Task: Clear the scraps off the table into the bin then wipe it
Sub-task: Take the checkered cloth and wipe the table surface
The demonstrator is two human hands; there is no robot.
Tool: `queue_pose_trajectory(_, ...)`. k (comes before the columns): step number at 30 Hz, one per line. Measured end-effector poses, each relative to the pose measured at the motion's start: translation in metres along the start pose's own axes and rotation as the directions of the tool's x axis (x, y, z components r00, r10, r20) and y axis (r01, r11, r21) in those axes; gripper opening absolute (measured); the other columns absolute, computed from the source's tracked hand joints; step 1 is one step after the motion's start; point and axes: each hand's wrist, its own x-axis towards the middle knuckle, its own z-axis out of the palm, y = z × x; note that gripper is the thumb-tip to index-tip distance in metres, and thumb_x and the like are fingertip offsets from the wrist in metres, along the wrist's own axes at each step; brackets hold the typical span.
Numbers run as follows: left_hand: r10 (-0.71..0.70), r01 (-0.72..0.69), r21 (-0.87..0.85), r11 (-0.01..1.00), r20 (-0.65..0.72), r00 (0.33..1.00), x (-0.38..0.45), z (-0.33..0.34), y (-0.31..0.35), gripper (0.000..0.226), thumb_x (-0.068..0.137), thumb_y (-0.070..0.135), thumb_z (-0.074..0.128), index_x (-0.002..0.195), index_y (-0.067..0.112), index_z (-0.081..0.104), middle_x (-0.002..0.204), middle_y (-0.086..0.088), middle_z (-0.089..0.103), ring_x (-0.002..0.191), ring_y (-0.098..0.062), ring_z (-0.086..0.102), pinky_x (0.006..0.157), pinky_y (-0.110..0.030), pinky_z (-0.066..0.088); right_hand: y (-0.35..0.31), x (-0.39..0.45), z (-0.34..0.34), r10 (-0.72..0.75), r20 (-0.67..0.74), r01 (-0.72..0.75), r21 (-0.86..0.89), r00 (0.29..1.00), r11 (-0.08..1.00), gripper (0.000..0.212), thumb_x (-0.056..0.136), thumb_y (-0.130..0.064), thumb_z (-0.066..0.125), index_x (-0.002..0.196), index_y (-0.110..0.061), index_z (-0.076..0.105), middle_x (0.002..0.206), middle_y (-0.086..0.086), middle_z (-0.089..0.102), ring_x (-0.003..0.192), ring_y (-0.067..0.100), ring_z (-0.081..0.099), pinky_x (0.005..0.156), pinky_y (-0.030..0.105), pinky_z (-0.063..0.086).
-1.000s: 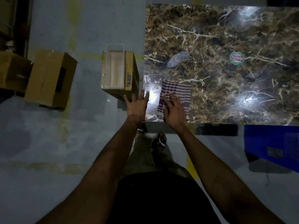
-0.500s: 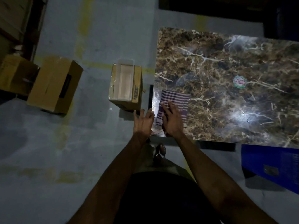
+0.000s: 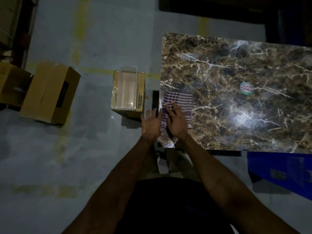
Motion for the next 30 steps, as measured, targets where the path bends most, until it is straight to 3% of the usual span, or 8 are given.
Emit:
queue_pose_trajectory(4, 0.061, -0.062, 0.048, 0.997, 0.016, 0.998, 0.003, 0.0, 0.0, 0.113, 0.084, 0.032, 0.083, 0.165, 0.017, 0.006, 0.173, -0.002, 0.002, 0.156, -0.036, 0.014, 0.121, -0.062, 0.025, 0.022, -0.035, -0.018, -0.128, 0.087, 0.129, -0.011, 0.988, 0.992, 0.055, 0.108, -0.044, 0.037, 0.162, -0.034, 0.032, 0.173, 0.001, 0.021, 0.159, 0.031, 0.019, 0.123, 0.053, 0.03)
queue_pose_trajectory(11, 0.063, -0.064, 0.173, 0.983, 0.013, 0.998, 0.005, 0.002, 0.0, 0.11, 0.086, 0.044, 0.079, 0.166, 0.018, 0.007, 0.174, -0.001, 0.001, 0.155, -0.039, 0.018, 0.119, -0.067, 0.025, 0.029, 0.026, -0.016, -0.015, -0.011, 0.014, -0.051, 1.0, 0.999, 0.057, 0.11, -0.047, 0.029, 0.164, -0.032, 0.025, 0.174, 0.006, 0.016, 0.159, 0.034, 0.018, 0.125, 0.057, 0.024)
queue_pose_trajectory(14, 0.085, -0.059, 0.182, 0.981, -0.141, 0.986, -0.002, 0.011, 0.0, 0.095, 0.083, 0.045, 0.081, 0.161, 0.018, 0.034, 0.17, -0.002, 0.026, 0.144, -0.041, 0.043, 0.111, -0.067, 0.04, 0.008, 0.028, -0.008, -0.014, 0.032, 0.016, -0.054, 0.999, 0.998, 0.055, 0.111, -0.043, 0.032, 0.164, -0.033, 0.026, 0.174, 0.003, 0.015, 0.159, 0.035, 0.014, 0.125, 0.056, 0.023)
queue_pose_trajectory(16, 0.115, -0.08, 0.169, 0.982, -0.209, 0.971, -0.002, 0.02, -0.002, 0.098, 0.07, 0.046, 0.09, 0.153, 0.016, 0.049, 0.161, -0.003, 0.044, 0.132, -0.041, 0.056, 0.101, -0.066, 0.049, 0.016, 0.008, -0.014, -0.127, 0.098, 0.135, -0.081, 0.987, 0.987, 0.054, 0.11, -0.04, 0.034, 0.164, -0.031, 0.029, 0.174, 0.002, 0.017, 0.159, 0.032, 0.015, 0.125, 0.054, 0.025)
queue_pose_trajectory(18, 0.125, -0.095, 0.16, 0.983, -0.188, 0.974, 0.001, 0.021, -0.004, 0.113, 0.059, 0.049, 0.095, 0.154, 0.015, 0.046, 0.16, -0.003, 0.045, 0.128, -0.041, 0.058, 0.099, -0.066, 0.049, 0.036, -0.004, -0.028, -0.198, 0.146, 0.211, -0.077, 0.969, 0.974, 0.055, 0.109, -0.042, 0.035, 0.164, -0.034, 0.027, 0.174, 0.0, 0.017, 0.159, 0.03, 0.015, 0.126, 0.051, 0.025)
queue_pose_trajectory(20, 0.114, -0.078, 0.173, 0.982, -0.205, 0.972, 0.001, 0.019, -0.005, 0.122, 0.053, 0.051, 0.097, 0.156, 0.016, 0.043, 0.161, -0.002, 0.044, 0.127, -0.041, 0.059, 0.099, -0.066, 0.049, 0.053, 0.004, -0.04, -0.143, 0.124, 0.152, -0.069, 0.982, 0.986, 0.058, 0.107, -0.047, 0.034, 0.163, -0.036, 0.027, 0.173, 0.002, 0.018, 0.158, 0.034, 0.019, 0.123, 0.055, 0.03)
queue_pose_trajectory(24, 0.11, -0.066, 0.175, 0.982, -0.256, 0.96, 0.002, 0.022, -0.003, 0.102, 0.066, 0.042, 0.092, 0.154, 0.016, 0.047, 0.16, -0.002, 0.046, 0.122, -0.041, 0.062, 0.097, -0.066, 0.051, 0.037, 0.055, -0.034, -0.011, 0.046, 0.014, -0.067, 0.999, 0.998, 0.062, 0.105, -0.051, 0.031, 0.164, -0.034, 0.027, 0.173, 0.008, 0.017, 0.158, 0.039, 0.017, 0.124, 0.057, 0.026)
queue_pose_trajectory(30, 0.121, -0.102, 0.108, 0.989, -0.189, 0.975, 0.001, 0.021, -0.006, 0.093, 0.073, 0.049, 0.087, 0.153, 0.018, 0.05, 0.162, -0.001, 0.043, 0.118, -0.039, 0.063, 0.096, -0.063, 0.052, 0.023, 0.023, -0.03, -0.224, 0.177, 0.239, -0.07, 0.958, 0.969, 0.057, 0.107, -0.046, 0.032, 0.163, -0.037, 0.028, 0.174, 0.0, 0.015, 0.159, 0.034, 0.017, 0.125, 0.053, 0.025)
